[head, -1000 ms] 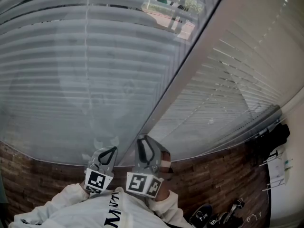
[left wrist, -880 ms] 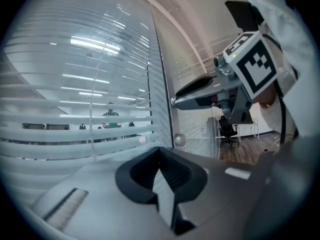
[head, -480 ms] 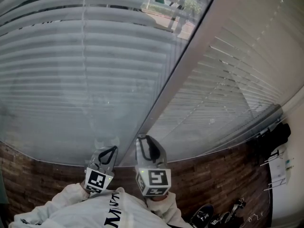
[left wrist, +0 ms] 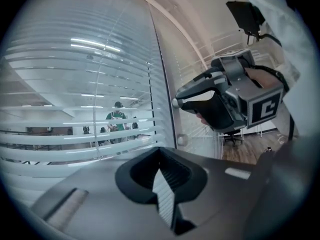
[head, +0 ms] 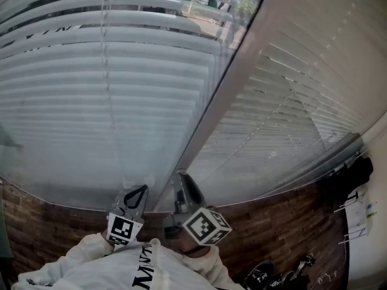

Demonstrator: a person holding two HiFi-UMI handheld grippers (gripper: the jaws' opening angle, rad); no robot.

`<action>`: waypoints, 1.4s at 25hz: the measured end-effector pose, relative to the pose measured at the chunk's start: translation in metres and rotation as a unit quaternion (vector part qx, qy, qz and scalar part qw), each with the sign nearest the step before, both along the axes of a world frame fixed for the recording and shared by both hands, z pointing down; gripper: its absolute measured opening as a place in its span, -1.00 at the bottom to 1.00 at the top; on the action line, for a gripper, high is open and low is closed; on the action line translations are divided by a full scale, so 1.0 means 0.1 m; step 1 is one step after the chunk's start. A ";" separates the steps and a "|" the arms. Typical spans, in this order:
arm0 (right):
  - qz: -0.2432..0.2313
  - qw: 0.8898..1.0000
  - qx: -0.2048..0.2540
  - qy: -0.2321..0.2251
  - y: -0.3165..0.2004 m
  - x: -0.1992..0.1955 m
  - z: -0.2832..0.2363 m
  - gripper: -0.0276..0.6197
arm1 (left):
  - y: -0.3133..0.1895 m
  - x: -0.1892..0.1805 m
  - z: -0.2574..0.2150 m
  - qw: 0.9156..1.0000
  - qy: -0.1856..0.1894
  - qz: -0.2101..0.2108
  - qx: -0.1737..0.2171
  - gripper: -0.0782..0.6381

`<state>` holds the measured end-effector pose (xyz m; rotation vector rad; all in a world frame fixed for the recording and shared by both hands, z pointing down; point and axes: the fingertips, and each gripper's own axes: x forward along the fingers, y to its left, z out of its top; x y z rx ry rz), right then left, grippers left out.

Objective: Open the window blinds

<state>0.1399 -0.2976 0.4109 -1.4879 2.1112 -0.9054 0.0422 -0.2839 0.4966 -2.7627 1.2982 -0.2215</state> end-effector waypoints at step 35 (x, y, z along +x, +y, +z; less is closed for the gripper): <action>0.074 0.984 -0.046 0.155 1.85 -0.13 0.93 -0.91 | 1.07 -0.68 -0.16 0.999 -0.003 0.041 0.015 -0.78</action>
